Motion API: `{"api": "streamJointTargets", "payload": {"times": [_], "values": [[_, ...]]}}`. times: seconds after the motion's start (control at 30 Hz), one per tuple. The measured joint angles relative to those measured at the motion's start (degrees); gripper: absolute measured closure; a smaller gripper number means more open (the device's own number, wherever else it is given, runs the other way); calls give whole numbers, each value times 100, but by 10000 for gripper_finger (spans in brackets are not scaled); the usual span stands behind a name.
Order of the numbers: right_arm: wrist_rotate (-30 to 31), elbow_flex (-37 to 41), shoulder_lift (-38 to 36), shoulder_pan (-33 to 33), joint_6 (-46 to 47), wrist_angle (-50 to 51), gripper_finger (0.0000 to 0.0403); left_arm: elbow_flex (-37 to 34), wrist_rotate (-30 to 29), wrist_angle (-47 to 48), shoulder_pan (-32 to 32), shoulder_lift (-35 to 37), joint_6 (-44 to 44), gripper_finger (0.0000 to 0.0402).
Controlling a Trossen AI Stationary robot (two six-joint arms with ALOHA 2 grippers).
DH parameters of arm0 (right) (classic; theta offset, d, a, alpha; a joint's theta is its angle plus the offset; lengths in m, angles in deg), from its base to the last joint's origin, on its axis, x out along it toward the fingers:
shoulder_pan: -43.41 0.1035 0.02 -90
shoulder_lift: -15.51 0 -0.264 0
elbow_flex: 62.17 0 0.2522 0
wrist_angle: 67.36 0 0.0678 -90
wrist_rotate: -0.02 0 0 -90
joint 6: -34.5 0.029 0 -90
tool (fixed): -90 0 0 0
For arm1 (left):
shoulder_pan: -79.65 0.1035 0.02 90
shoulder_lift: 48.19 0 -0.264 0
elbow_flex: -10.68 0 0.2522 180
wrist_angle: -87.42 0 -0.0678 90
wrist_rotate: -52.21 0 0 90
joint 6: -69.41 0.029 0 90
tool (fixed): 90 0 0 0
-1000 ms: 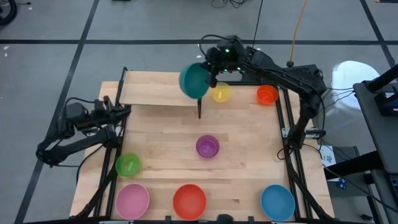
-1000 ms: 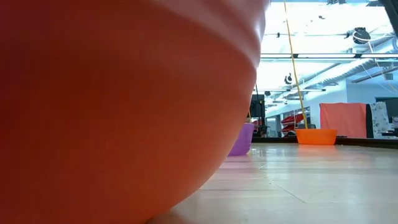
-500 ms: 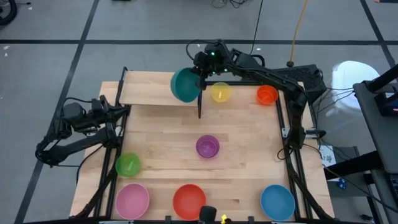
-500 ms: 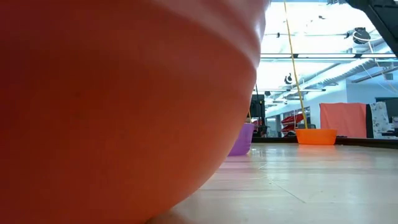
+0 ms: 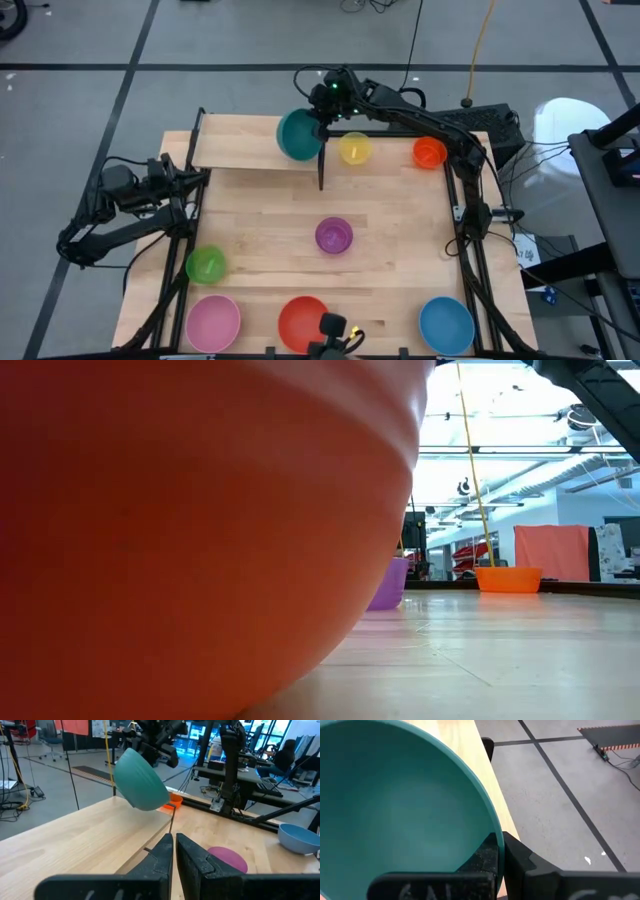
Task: Place and stack bowls onto a shelf
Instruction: Put the dark green bowl on the shelf
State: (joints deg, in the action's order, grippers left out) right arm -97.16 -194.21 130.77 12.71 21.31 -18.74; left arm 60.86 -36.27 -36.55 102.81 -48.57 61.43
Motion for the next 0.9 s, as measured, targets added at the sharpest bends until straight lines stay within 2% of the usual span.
{"api": "streamJointTargets", "payload": {"times": [0.37, 0.57, 0.9], "values": [[-46, 407, -10, -24, -38, -281, 403, 0, 2, 0, 0, 0, 4, 376], [-33, 431, -7, -22, 31, -625, 402, 0, 4, 0, 2, 0, 4, 376], [-45, 433, -4, -12, 44, -647, 397, -2, 7, -2, 0, 0, 9, 376]]}}
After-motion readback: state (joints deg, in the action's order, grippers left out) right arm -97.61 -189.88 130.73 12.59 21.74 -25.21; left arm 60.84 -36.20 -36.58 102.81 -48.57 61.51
